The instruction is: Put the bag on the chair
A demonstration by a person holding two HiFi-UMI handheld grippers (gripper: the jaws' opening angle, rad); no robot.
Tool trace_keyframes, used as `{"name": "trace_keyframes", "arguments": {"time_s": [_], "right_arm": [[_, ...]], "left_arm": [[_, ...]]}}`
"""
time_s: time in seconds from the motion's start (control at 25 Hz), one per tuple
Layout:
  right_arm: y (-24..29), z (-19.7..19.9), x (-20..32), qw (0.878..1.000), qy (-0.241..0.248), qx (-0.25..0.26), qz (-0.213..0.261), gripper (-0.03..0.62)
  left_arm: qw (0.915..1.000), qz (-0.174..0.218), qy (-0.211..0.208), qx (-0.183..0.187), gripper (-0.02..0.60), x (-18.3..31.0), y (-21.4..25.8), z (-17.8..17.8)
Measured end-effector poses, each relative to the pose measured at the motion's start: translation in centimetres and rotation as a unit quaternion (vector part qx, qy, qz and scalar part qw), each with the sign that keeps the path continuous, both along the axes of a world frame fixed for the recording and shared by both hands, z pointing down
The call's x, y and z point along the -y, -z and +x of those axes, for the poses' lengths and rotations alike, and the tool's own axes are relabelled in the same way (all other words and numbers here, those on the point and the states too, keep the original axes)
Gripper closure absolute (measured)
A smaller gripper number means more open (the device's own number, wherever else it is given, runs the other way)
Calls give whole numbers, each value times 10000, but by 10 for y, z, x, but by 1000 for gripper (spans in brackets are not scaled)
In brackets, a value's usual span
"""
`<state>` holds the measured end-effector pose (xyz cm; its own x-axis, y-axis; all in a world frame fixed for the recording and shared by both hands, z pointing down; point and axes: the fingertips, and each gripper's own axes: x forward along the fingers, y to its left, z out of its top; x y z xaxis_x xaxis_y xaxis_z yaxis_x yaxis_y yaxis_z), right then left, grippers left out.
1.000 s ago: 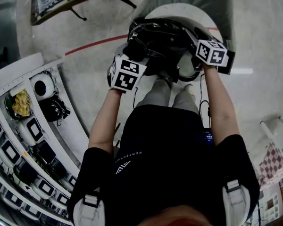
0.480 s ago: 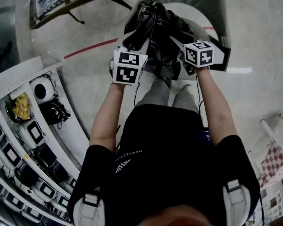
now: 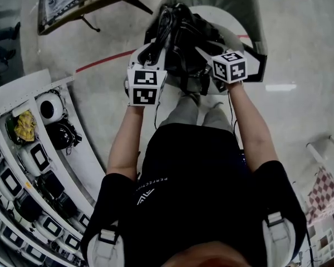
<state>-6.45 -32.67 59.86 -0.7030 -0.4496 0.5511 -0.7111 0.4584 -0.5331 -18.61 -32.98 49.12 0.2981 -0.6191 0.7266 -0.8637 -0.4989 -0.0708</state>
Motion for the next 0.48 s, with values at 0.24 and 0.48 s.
{"name": "trace_keyframes", "arguments": {"time_s": [0.24,0.48], "right_arm": [[31,-11,-12,9991,271,-46,313,454],[66,-19,-34,9971,540,9,527,470]], "left_arm": [[9985,397,350,112,492,-8,23,-8],[9975,537,408,-191,520,-32,45,6]]}}
